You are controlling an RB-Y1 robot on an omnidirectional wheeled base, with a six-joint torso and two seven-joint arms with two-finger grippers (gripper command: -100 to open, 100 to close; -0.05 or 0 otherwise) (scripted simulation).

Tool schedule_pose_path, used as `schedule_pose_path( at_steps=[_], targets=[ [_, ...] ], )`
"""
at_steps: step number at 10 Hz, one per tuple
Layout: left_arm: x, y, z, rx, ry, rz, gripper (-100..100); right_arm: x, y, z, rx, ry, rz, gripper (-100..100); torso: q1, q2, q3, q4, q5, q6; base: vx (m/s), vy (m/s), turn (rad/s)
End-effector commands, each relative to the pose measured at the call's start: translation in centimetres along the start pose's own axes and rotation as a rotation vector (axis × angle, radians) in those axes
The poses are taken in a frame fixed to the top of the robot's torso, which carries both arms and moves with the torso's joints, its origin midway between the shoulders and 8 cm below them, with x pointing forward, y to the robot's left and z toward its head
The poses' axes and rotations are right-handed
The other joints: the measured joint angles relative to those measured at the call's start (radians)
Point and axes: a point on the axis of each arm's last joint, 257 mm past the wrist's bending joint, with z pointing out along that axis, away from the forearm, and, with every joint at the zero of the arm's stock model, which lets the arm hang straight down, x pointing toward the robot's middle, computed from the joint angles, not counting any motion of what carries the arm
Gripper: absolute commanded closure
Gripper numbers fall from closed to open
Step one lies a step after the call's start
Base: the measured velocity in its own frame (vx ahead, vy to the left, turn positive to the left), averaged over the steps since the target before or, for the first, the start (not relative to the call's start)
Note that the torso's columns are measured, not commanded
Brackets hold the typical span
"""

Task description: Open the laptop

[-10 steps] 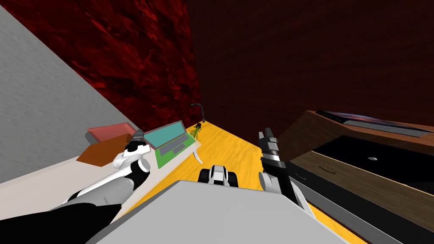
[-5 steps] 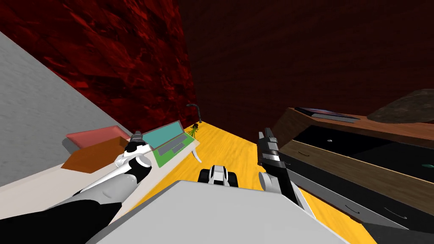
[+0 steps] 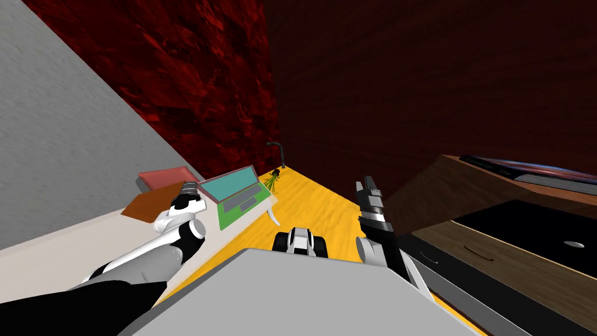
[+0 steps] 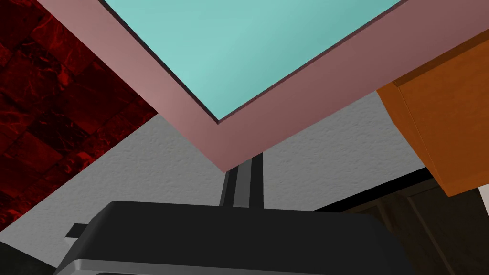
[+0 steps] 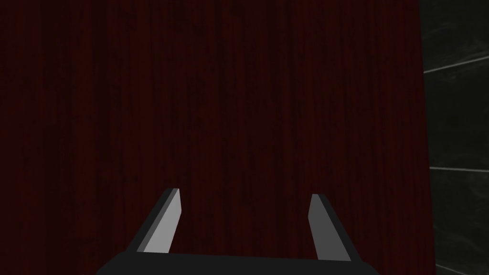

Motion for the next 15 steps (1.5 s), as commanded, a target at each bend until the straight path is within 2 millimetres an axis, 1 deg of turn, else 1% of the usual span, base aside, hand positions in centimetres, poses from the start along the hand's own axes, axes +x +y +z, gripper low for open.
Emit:
schedule_pose_path(
  at_steps=[1,2,3,4,5,6,7,8,9,11,12,15],
  targets=[
    [1.2,-1.4,-0.1,0.038,0.037,0.001,100,0.0,0.0,0.0,0.0,0.0,0.0,0,-0.001,-0.001,0.0,0.0,0.0,-0.001,0.094,-0.037,0.159],
    [1.5,-1.6,-0.1,0.041,0.043,0.006,100,0.0,0.0,0.0,0.0,0.0,0.0,0,-0.003,-0.002,-0.001,0.0,-0.001,0.0,0.036,-0.012,-0.024],
    [1.6,-2.1,-0.2,0.061,0.056,-0.002,100,0.0,0.0,0.0,0.0,0.0,0.0,0,-0.002,-0.001,-0.001,0.0,-0.001,0.0,0.075,-0.023,0.251],
    [2.5,-2.5,-0.3,0.069,0.075,0.006,100,0.0,0.0,0.0,0.0,0.0,0.0,0,-0.002,-0.004,-0.002,-0.001,-0.001,-0.003,0.083,-0.034,0.2],
    [2.6,-2.9,-0.5,0.086,0.087,-0.002,100,0.0,0.0,0.0,0.0,0.0,0.0,0,-0.003,-0.005,-0.003,-0.001,-0.001,-0.001,0.126,-0.021,0.255],
    [3.6,-3.3,-0.6,0.094,0.108,0.001,100,0.0,0.0,0.0,0.0,0.0,0.0,0,-0.002,-0.007,-0.004,-0.002,-0.001,-0.002,0.125,-0.041,0.152],
    [3.8,-3.6,-0.9,0.11,0.123,-0.008,100,0.0,0.0,0.0,0.0,0.0,0.0,0,-0.003,-0.006,-0.004,-0.002,-0.001,0.0,0.119,-0.071,0.336],
    [4.9,-4.0,-1.0,0.118,0.146,-0.003,100,0.0,0.0,0.0,0.0,0.0,0.0,0,-0.004,-0.004,-0.003,-0.001,-0.001,-0.002,0.104,-0.068,0.161],
    [5.3,-4.1,-1.1,0.12,0.154,0.003,100,0.0,0.0,0.0,0.0,0.0,0.0,0,-0.003,-0.003,-0.002,-0.001,-0.001,0.0,0.045,-0.029,-0.039],
    [7.0,-4.8,-1.7,0.142,0.199,-0.001,100,0.0,0.0,0.0,0.0,0.0,0.0,0,-0.002,-0.003,-0.002,-0.001,-0.001,-0.001,0.083,-0.046,0.221],
    [7.4,-5.0,-2.1,0.153,0.22,-0.019,100,0.0,0.0,0.0,0.0,0.0,0.0,0,-0.003,-0.005,-0.003,-0.001,-0.001,0.0,0.122,-0.06,0.233],
    [10.3,-5.6,-3.2,0.173,0.291,-0.02,100,0.0,0.0,0.0,0.0,0.0,0.0,0,-0.003,-0.004,-0.002,-0.001,-0.001,-0.002,0.094,-0.067,0.216]
  ],
)
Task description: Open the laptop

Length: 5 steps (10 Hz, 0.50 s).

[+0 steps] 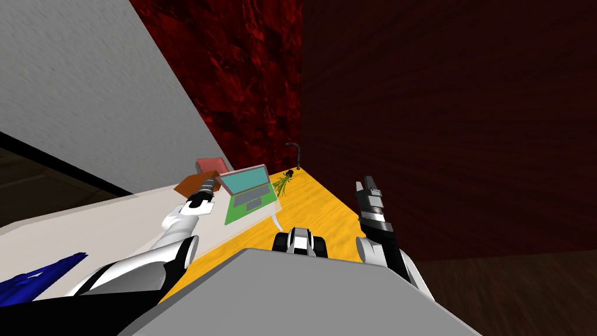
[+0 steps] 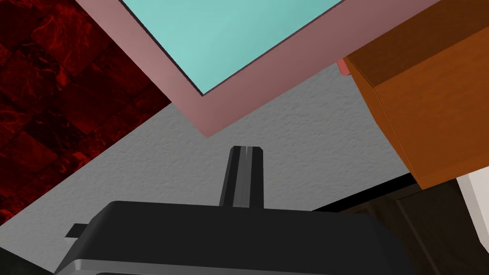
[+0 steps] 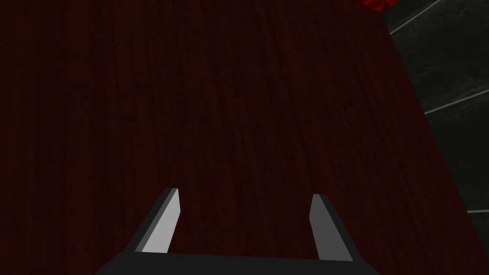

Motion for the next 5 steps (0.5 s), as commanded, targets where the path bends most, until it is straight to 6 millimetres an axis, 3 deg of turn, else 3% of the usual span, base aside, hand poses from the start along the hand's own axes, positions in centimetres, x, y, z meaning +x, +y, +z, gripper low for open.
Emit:
schedule_pose_path(
  at_steps=[1,2,3,5],
  targets=[
    [2.0,-0.3,0.0,0.009,0.046,0.0,100,0.0,0.0,0.0,0.0,0.0,0.0,0,0.0,0.001,0.001,0.0,0.0,0.002,0.035,-0.032,-0.028],
    [1.7,-0.1,0.0,0.007,0.038,-0.003,100,0.0,0.0,0.0,0.0,0.0,0.0,0,0.002,0.003,0.002,0.001,0.0,0.002,0.011,-0.007,-0.007],
    [0.7,0.2,0.5,-0.024,0.022,-0.004,-100,0.0,0.0,0.0,0.0,0.0,0.0,0,0.003,0.003,0.002,0.001,0.001,0.001,-0.034,0.026,-0.134],
    [-0.3,0.5,1.0,-0.06,0.004,-0.008,-100,0.0,0.0,0.0,-0.001,0.0,0.0,0,0.004,0.003,0.001,0.001,0.0,0.002,-0.071,0.078,-0.181]
  ],
)
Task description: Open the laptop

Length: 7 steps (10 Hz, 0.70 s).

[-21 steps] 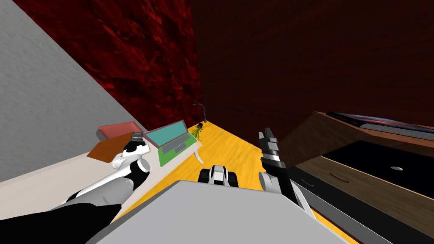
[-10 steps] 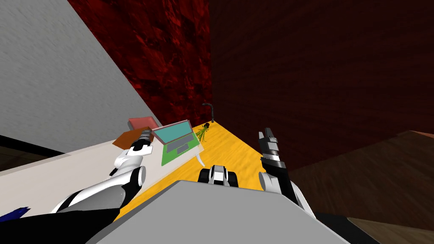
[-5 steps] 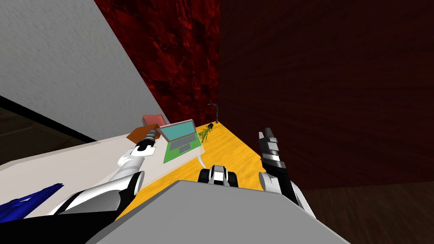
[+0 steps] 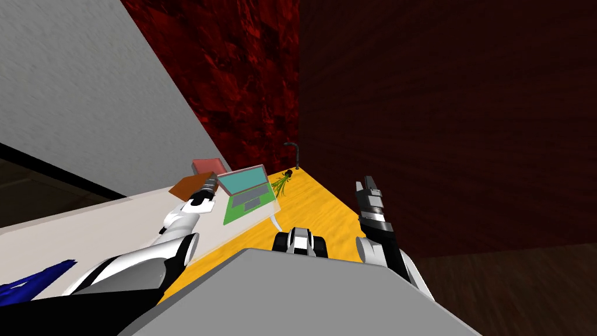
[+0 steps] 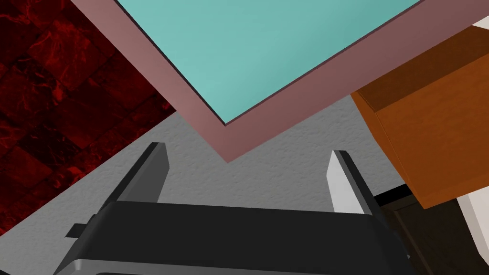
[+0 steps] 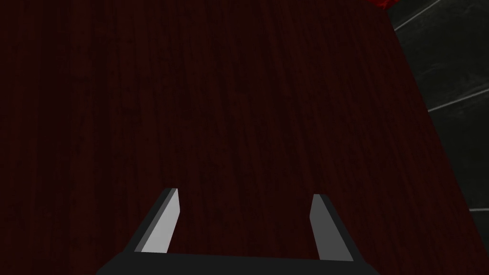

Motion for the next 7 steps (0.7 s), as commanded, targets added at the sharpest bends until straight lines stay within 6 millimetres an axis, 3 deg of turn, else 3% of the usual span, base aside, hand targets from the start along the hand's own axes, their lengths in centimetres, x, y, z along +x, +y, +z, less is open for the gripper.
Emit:
schedule_pose_path(
  at_steps=[1,7],
  targets=[
    [-1.6,0.4,0.6,-0.049,-0.028,-0.007,-100,0.0,0.0,0.0,0.0,0.0,0.0,0,-0.001,-0.002,-0.001,-0.001,0.0,-0.001,-0.058,0.094,-0.133],
    [-4.7,1.8,1.6,-0.182,-0.072,-0.042,-100,0.0,0.0,0.0,0.0,0.0,0.0,0,-0.003,-0.002,-0.001,-0.001,0.0,-0.001,-0.073,0.087,-0.172]
  ],
)
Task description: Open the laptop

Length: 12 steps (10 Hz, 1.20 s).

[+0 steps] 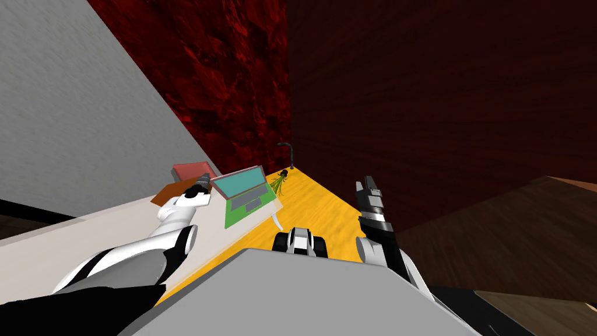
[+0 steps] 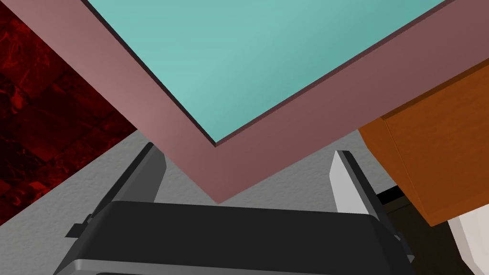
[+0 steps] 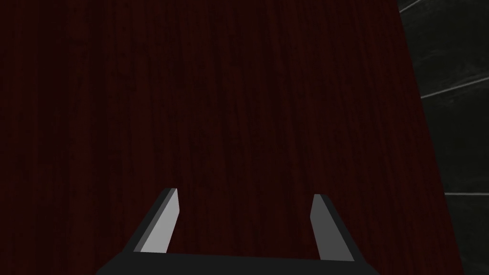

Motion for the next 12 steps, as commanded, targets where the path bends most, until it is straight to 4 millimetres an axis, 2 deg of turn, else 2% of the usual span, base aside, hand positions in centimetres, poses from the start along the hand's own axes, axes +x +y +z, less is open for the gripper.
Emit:
schedule_pose_path(
  at_steps=[1,9,12],
  targets=[
    [-1.3,0.6,0.4,-0.062,-0.015,-0.018,-100,0.0,0.0,0.0,0.0,0.0,0.0,0,0.0,0.0,0.0,0.0,0.0,-0.002,-0.081,0.062,-0.158],
    [-3.8,2.2,1.1,-0.232,-0.029,-0.086,-100,0.0,0.0,0.0,0.0,0.0,0.0,0,0.0,-0.002,-0.001,-0.001,0.001,-0.001,-0.07,0.07,-0.158],
    [-4.0,3.3,0.9,-0.305,-0.02,-0.107,-100,0.0,0.0,0.0,0.0,0.0,0.0,0,0.0,-0.001,-0.001,0.0,0.0,0.0,-0.078,0.062,-0.158]
  ],
)
